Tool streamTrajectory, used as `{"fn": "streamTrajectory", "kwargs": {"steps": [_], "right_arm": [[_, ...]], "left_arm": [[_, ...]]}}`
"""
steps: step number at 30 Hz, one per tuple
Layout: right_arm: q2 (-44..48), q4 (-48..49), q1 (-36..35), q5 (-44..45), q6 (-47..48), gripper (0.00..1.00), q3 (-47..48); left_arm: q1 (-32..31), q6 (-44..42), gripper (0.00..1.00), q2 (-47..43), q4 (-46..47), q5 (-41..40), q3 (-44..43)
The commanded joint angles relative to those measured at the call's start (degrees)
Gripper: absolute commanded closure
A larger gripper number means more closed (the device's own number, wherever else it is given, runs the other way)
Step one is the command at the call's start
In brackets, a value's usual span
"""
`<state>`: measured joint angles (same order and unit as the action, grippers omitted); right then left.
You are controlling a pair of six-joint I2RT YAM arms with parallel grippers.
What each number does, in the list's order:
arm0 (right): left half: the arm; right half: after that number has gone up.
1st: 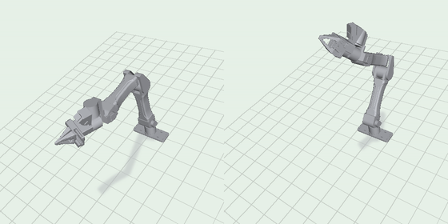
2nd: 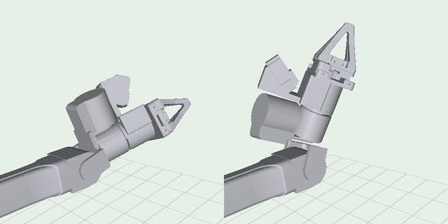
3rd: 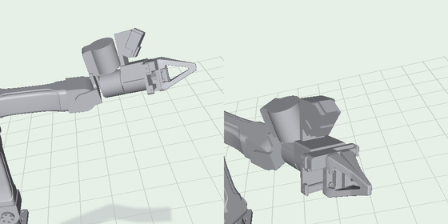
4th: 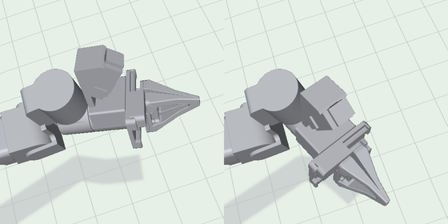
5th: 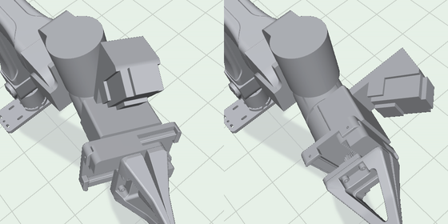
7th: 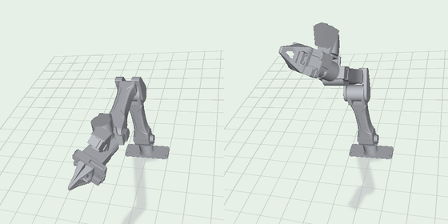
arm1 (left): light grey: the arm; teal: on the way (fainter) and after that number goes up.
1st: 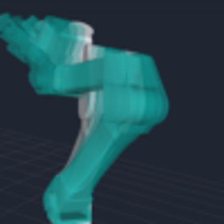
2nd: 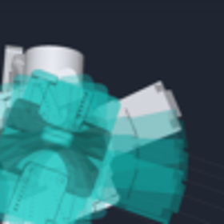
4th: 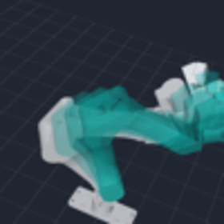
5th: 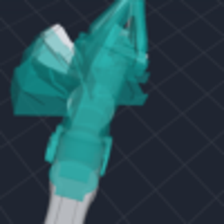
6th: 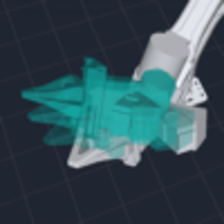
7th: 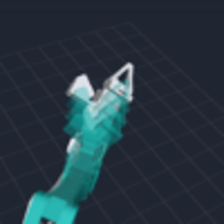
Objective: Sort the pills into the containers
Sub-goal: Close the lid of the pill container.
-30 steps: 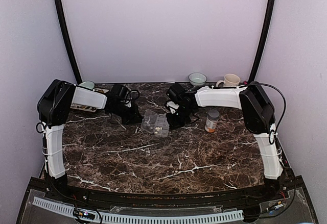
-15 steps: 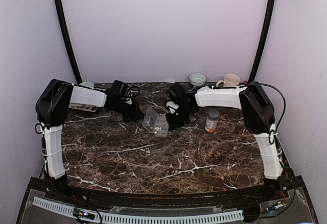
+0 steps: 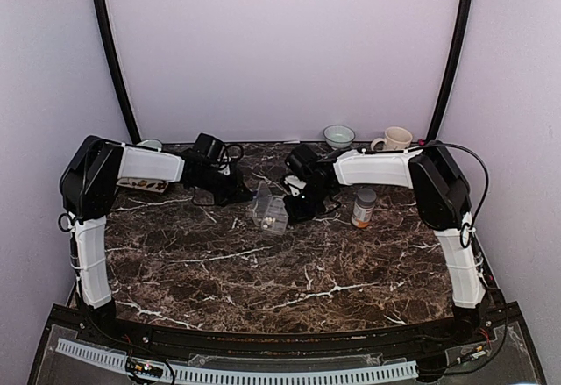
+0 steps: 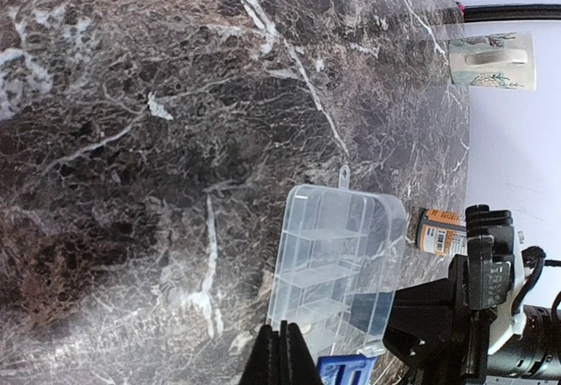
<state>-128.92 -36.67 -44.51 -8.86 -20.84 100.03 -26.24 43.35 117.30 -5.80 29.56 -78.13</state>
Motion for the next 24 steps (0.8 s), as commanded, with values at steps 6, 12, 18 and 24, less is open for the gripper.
{"fn": "streamTrajectory", "kwargs": {"steps": [6, 12, 18, 24], "right_arm": [[-1.0, 2.3, -0.2, -1.0, -0.8, 1.00, -0.7], [-0.7, 3.0, 0.1, -1.6, -1.1, 1.00, -1.3], [-0.5, 3.5, 0.4, -2.0, -1.5, 1.00, -1.5], [-0.4, 4.1, 0.7, -2.4, -1.5, 1.00, -1.9]], "left_arm": [[-1.2, 0.5, 0.98, -2.2, -1.1, 0.5, -3.2], [-2.2, 0.8, 0.99, -1.7, -1.3, 0.6, -3.9], [-3.1, 0.8, 0.99, -0.7, -1.8, 0.5, -5.0], [-3.5, 0.8, 0.99, 0.0, -2.1, 0.5, -5.7]]}}
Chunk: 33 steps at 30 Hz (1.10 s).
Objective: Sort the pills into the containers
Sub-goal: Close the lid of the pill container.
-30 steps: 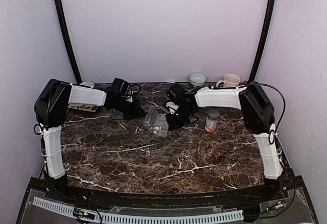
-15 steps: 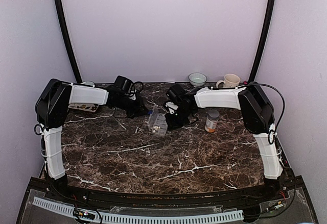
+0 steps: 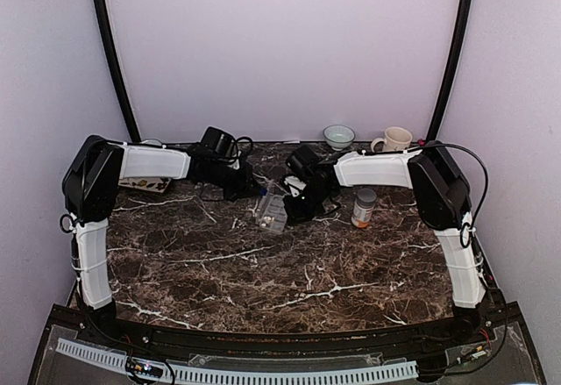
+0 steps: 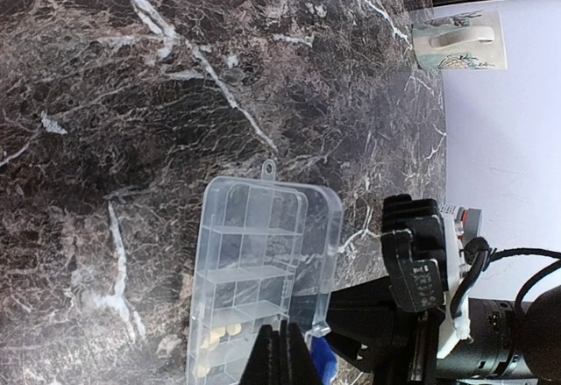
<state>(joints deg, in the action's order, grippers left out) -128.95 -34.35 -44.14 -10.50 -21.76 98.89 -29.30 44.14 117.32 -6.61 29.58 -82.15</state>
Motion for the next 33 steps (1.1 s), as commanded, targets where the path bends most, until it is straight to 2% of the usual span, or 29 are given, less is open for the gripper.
{"fn": "streamTrajectory", "kwargs": {"steps": [1, 33], "right_arm": [[-0.4, 1.9, 0.4, -0.7, -0.6, 1.00, -0.9], [0.3, 4.6, 2.3, -2.1, -1.4, 1.00, -3.2]], "left_arm": [[-0.6, 0.0, 0.99, 0.1, -1.3, 0.5, -1.8], [-3.5, -0.8, 1.00, 4.8, -2.7, 0.6, -4.4]]}}
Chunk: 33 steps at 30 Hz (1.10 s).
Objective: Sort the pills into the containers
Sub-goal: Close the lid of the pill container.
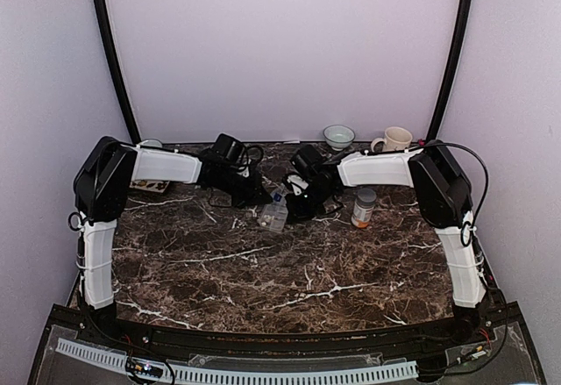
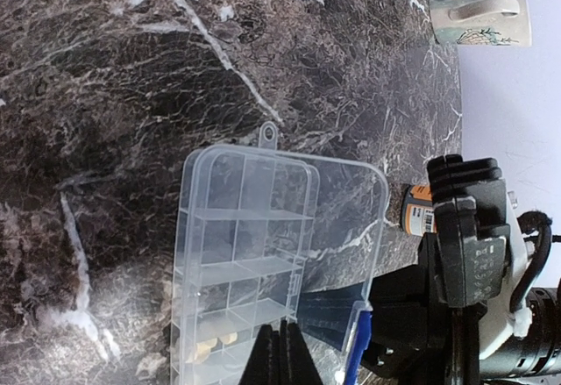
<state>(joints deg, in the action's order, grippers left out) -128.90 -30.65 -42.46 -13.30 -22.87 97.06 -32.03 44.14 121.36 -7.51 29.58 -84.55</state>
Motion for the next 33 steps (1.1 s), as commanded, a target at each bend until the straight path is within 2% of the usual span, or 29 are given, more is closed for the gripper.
{"fn": "streamTrajectory", "kwargs": {"steps": [1, 12, 23, 33], "right_arm": [[0.2, 0.9, 0.6, 0.6, -0.3, 1.00, -1.3], [0.1, 0.9, 1.2, 0.5, -0.4, 1.00, -1.4], [0.5, -0.6, 1.6, 2.4, -0.1, 0.79, -1.7], [4.0, -1.4, 2.3, 3.6, -0.3, 0.68, -4.1]], "left_arm": [[-0.8, -0.8, 1.00, 0.9, -1.9, 0.5, -2.3], [-1.4, -1.8, 1.00, 2.6, -3.4, 0.0, -2.9], [-1.9, -2.6, 1.00, 4.4, -4.9, -0.6, -3.9], [-2.0, -3.3, 1.00, 4.9, -6.3, -1.9, -4.2]]}}
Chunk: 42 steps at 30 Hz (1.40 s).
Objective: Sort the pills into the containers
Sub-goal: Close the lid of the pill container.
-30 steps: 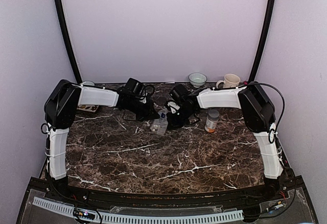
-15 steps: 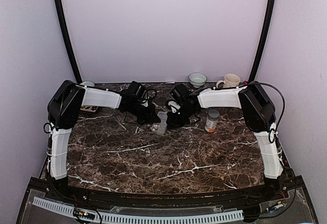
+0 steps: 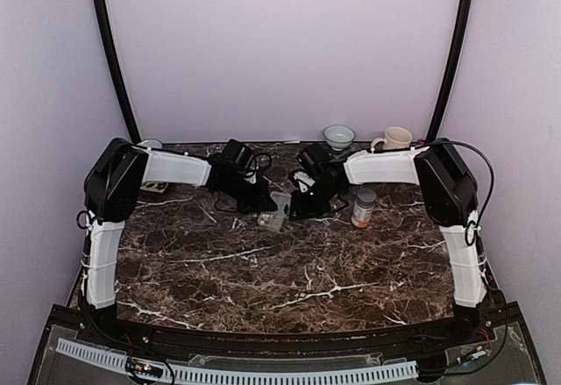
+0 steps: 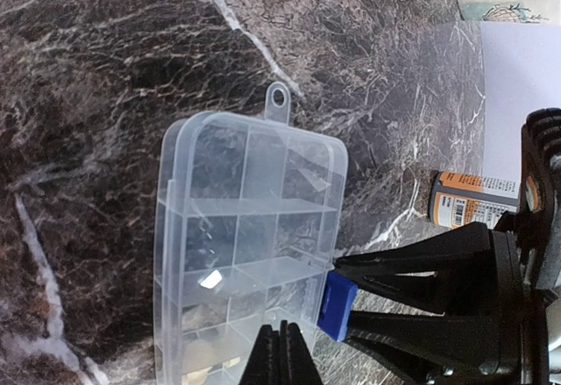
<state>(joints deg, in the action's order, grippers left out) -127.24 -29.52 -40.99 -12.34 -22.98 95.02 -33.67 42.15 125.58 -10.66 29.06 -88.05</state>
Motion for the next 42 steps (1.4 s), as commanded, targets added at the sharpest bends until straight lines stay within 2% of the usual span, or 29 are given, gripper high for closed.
{"fn": "streamTrajectory", "kwargs": {"steps": [1, 10, 17, 42], "right_arm": [[2.8, -2.7, 0.9, 2.7, -0.3, 0.68, -2.1], [3.0, -3.4, 1.2, 0.2, -1.8, 0.67, 2.4], [1.8, -4.4, 1.3, 0.2, -2.8, 0.56, 6.6], [-6.7, -11.2, 0.8, 0.9, -3.1, 0.53, 17.7]], "left_arm": [[-0.4, -1.4, 1.00, 0.8, -3.2, -1.4, -0.8], [-0.4, -2.3, 1.00, 1.0, -3.9, -2.0, -0.6], [-0.4, -2.6, 1.00, 1.1, -3.8, -2.2, -0.6], [-0.4, -2.2, 1.00, 1.6, -2.7, -2.1, -0.5]]}}
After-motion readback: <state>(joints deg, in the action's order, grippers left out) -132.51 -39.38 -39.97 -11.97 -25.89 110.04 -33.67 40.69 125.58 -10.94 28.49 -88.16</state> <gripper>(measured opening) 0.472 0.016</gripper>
